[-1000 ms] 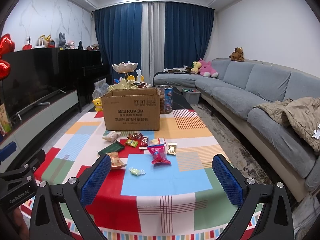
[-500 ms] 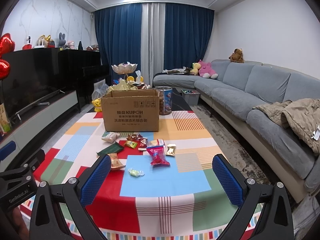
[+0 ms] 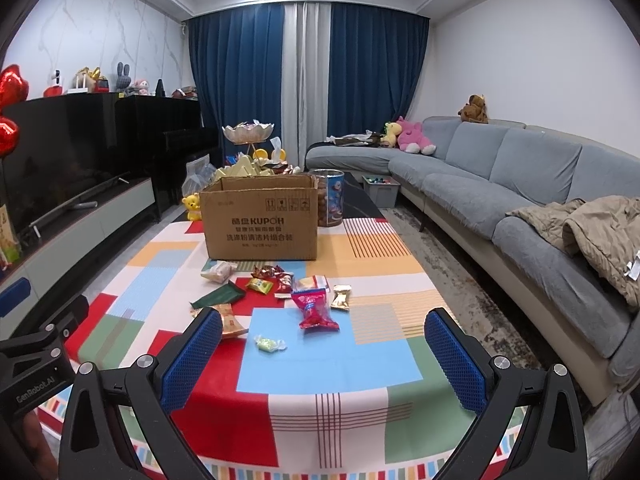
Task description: Organize snacks
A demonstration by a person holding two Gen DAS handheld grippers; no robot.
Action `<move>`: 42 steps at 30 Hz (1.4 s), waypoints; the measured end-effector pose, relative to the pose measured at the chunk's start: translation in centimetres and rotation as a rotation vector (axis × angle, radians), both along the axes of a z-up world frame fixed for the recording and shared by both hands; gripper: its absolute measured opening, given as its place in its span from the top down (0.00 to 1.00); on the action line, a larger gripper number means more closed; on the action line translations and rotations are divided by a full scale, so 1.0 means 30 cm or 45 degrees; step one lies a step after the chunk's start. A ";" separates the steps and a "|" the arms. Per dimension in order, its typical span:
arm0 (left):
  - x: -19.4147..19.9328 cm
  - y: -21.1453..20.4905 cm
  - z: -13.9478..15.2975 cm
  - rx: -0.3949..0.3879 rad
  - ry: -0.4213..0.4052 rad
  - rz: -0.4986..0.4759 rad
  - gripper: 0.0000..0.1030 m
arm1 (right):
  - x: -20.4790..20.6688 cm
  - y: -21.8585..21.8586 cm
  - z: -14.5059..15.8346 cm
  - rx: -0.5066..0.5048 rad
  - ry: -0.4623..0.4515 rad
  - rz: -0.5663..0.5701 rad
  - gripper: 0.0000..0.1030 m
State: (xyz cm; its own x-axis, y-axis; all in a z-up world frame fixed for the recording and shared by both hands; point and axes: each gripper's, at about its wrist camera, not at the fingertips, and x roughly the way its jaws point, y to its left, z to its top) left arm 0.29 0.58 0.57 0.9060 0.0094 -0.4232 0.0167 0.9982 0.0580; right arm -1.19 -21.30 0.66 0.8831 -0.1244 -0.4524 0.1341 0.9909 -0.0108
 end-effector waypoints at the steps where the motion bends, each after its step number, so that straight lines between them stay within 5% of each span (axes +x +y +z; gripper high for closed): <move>1: 0.003 -0.002 -0.001 0.003 0.001 -0.002 0.00 | 0.003 -0.002 -0.001 0.001 0.002 0.000 0.00; 23: 0.130 -0.092 -0.049 0.048 0.057 -0.067 0.00 | 0.122 -0.029 -0.051 -0.012 0.086 0.025 0.00; 42: 0.376 -0.176 -0.151 0.030 0.285 -0.079 0.00 | 0.375 -0.086 -0.135 -0.001 0.263 0.073 0.00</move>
State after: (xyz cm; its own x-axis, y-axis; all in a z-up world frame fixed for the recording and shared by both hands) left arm 11.57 -4.72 -3.94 0.7887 -0.0316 -0.6140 0.0934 0.9932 0.0689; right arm 10.06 -23.87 -3.39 0.7772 -0.0770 -0.6245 0.0721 0.9968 -0.0332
